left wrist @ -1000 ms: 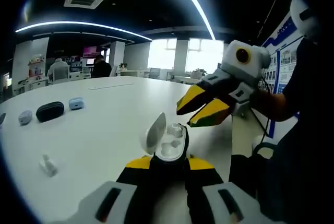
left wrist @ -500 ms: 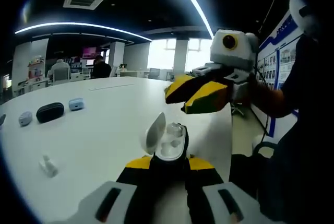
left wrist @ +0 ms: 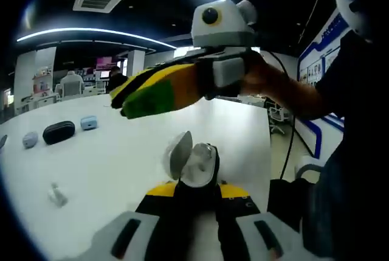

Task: Pick up the earbuds from the table and place the earbuds into the earbud case

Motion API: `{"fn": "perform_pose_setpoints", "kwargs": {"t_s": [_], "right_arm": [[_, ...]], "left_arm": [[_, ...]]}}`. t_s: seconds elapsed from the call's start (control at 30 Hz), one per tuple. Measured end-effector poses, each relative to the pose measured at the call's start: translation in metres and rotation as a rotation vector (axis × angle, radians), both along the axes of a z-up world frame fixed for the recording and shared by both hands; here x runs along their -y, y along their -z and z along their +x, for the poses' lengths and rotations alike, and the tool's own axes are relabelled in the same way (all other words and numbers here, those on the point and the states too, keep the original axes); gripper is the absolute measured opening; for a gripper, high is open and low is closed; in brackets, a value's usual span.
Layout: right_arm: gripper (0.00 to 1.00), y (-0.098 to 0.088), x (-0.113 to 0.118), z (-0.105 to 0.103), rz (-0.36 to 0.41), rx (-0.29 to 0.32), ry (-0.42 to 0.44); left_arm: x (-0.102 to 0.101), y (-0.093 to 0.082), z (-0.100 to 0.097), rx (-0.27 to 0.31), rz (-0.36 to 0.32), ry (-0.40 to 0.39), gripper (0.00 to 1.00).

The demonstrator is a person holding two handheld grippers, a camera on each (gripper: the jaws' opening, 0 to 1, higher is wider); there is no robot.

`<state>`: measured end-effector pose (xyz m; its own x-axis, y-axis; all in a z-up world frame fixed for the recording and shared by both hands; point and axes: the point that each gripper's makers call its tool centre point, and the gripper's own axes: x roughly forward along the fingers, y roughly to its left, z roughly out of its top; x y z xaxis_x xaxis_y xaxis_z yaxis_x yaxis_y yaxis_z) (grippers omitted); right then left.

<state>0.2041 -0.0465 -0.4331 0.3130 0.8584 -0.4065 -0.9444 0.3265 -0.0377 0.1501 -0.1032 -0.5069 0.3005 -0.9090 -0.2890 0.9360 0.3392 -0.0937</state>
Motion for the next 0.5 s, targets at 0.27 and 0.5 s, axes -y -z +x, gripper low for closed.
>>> {"fn": "perform_pose_setpoints", "kwargs": {"t_s": [0.27,0.5], "right_arm": [[0.17,0.024,-0.043,0.019,-0.17,0.157,-0.165],[0.17,0.056,-0.058,0.033,-0.313,0.238,-0.222]], "left_arm": [[0.0,0.0,0.0,-0.001,-0.004,0.0,0.25],[-0.001,0.001,0.001,0.001,-0.006,0.0,0.25]]}}
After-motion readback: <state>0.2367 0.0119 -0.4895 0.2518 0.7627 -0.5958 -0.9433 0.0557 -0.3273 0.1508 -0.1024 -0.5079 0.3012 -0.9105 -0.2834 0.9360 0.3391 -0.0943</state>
